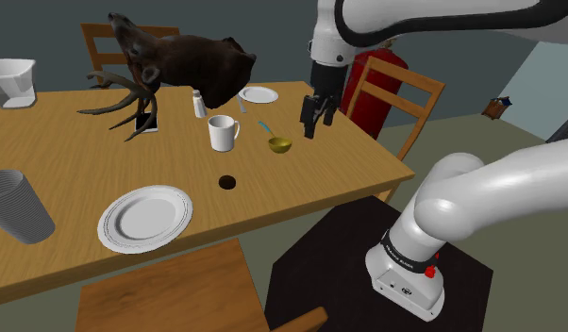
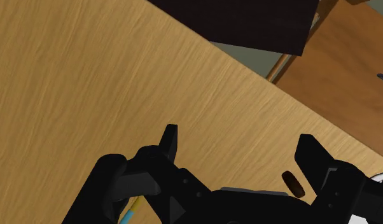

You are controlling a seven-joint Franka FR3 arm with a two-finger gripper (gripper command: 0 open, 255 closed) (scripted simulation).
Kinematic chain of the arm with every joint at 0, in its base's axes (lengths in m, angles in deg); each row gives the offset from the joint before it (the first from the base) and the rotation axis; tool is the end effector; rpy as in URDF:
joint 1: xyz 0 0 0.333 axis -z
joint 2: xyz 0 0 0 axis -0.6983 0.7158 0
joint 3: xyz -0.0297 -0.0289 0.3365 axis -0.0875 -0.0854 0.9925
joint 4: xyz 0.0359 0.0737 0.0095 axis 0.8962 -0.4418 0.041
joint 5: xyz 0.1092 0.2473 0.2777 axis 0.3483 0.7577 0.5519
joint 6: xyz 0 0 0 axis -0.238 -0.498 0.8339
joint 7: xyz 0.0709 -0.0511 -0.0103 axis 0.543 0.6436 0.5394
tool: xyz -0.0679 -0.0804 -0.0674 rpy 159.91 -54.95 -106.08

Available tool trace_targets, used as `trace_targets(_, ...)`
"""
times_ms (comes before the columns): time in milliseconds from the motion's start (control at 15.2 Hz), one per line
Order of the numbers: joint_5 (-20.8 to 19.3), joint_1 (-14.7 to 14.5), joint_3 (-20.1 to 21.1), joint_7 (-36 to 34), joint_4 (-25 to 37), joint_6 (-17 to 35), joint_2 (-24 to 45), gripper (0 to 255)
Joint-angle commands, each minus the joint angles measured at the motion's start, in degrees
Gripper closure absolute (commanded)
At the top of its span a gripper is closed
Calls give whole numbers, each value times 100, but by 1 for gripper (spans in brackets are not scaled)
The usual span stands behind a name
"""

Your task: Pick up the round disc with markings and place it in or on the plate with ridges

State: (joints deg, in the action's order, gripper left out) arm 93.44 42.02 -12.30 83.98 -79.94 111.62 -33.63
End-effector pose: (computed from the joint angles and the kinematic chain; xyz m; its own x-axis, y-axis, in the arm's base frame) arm 0.3034 0.0679 0.5108 0.9919 0.1069 -0.0685 0.1061 -0.9942 -0.0151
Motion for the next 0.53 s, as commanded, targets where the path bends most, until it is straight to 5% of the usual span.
trace_targets(0, 92, -30, 241, -315, -80, 350, 201, 0)
trace_targets(462, 143, -10, 1107, -1475, 149, 1537, 1444, 0)
